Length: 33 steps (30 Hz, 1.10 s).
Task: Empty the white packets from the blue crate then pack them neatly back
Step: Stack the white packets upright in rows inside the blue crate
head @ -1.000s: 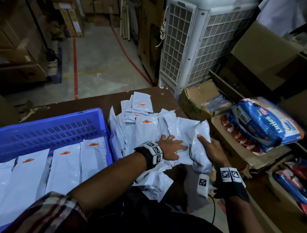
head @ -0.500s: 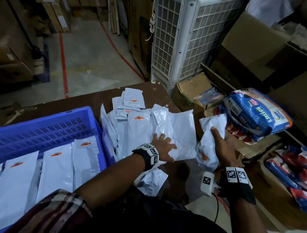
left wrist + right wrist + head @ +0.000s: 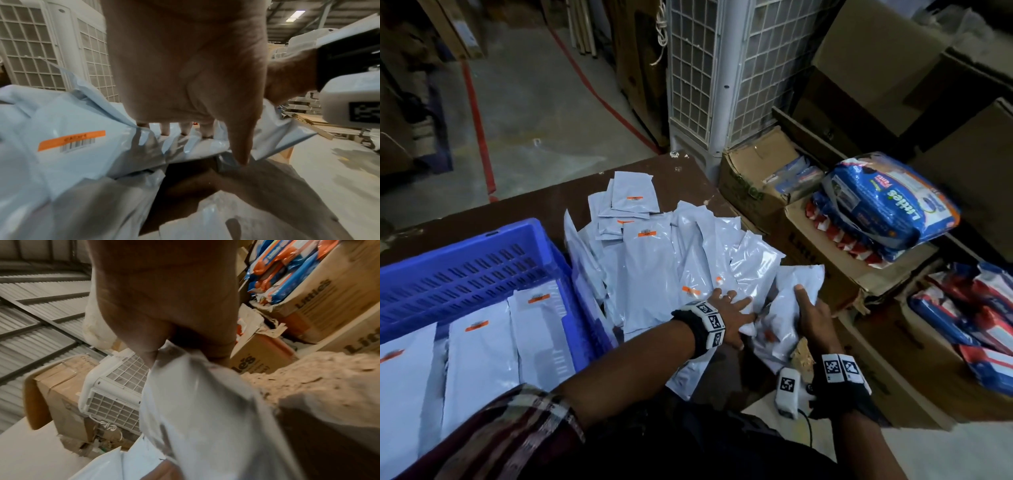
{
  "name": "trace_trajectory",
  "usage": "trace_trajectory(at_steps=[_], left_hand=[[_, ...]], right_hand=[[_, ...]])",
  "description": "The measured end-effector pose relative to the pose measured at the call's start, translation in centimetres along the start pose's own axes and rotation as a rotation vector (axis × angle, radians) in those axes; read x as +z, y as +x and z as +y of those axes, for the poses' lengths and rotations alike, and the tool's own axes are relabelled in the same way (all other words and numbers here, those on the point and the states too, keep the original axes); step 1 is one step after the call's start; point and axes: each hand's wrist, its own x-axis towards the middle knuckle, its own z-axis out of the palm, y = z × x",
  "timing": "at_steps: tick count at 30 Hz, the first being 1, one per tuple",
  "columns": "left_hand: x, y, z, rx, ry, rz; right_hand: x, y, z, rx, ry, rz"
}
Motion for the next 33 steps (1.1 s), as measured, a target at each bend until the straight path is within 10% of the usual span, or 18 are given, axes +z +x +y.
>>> trace_trajectory(at_steps=[15,20,26,33], left_hand=[[2.0,-0.2,0.0,-0.018,0.052,0.005],[3.1,-0.4,-0.3,-0.041,0.092,0.036],[1.4,-0.4,0.5,-0.043,0.051,0.002],[-3.6,-2.7,0.3,-0.122,-0.801,0.209]], right_hand=[[-1.6,-3.8,2.6,-0.266,-0.11,0.338],[-4.0,-4.1,4.7,-0.146,0.083,0.565],[-5.3,-4.9,5.8,0.047,0.315,0.461],[-3.2,-4.7,4.8,0.048,0.499,0.316]])
